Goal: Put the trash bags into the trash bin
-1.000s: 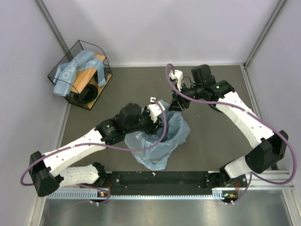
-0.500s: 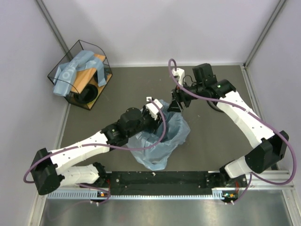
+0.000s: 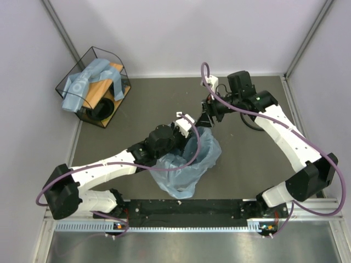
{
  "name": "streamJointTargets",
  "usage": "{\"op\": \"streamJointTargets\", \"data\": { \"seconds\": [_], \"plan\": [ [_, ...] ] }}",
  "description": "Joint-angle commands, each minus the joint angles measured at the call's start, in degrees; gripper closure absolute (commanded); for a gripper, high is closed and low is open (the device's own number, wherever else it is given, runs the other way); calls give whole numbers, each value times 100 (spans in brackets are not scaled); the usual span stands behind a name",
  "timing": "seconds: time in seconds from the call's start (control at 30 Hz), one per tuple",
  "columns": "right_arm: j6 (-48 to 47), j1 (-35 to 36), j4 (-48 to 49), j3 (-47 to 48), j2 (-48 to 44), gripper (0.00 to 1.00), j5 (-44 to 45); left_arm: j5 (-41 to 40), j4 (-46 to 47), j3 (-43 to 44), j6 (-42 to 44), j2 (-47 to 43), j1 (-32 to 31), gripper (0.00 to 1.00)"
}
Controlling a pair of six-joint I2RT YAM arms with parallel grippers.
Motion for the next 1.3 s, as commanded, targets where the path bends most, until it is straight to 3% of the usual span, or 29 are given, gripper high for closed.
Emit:
{"op": "streamJointTargets", "data": {
  "seconds": [0.0,0.07,0.53,0.87,0.97,1.1,1.13,1.27],
  "plan": [
    [94,-83,15,297,25,33,-50,-174,463,-21,-47,34,-23,86],
    [67,-92,24,315,43,26,38,-175,376,-55,-231,52,12,100],
    [-126,-92,-3,332,219,24,223,247,-73,-126,-407,438,214,100],
    [-372,40,-82,394,474,41,486,555,-55,-12,-118,720,214,100],
    [-513,110,-99,359,491,52,591,564,-82,41,-117,720,232,100],
    [-828,189,-143,166,544,57,724,643,15,6,-117,562,223,100],
    [-873,207,-143,113,553,64,741,643,-11,49,-117,553,240,100],
    [-979,312,-187,-89,570,73,891,661,-99,15,-117,500,249,100]
  ]
}}
